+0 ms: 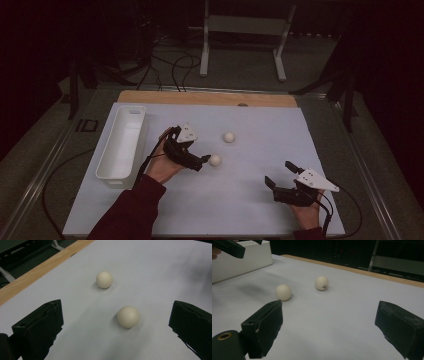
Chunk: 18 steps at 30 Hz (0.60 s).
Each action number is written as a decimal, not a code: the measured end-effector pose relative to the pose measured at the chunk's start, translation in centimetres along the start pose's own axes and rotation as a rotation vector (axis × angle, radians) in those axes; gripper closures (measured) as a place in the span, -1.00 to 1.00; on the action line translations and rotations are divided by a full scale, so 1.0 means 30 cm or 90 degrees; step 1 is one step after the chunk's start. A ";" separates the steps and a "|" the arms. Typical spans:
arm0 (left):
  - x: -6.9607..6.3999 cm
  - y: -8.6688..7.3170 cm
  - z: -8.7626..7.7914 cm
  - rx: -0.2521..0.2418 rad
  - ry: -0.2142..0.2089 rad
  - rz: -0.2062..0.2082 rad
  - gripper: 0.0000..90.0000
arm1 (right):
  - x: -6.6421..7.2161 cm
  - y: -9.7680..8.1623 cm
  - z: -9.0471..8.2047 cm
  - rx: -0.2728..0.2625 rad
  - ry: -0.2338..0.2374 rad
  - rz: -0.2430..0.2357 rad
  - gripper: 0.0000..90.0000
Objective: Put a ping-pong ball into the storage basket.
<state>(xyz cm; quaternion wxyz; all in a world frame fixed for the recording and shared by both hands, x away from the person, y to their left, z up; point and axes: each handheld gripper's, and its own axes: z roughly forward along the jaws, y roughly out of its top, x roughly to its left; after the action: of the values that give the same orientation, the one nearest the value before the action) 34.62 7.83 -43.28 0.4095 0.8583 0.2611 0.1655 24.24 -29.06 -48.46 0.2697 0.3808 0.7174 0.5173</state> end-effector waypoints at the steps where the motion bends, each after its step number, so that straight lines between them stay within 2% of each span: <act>1: 0.000 0.001 0.002 0.001 -0.001 0.002 -1.00 | 0.000 0.000 0.000 0.000 0.000 0.001 -0.83; 18: 0.003 -0.006 0.059 0.028 -0.015 0.000 -1.00 | 0.000 0.001 -0.002 -0.001 -0.002 0.002 -0.83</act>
<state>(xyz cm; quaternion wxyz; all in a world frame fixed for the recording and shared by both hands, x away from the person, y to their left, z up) 35.52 6.90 -44.49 0.3934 0.8690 0.2602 0.1497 24.19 -29.09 -48.42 0.2703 0.3826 0.7161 0.5175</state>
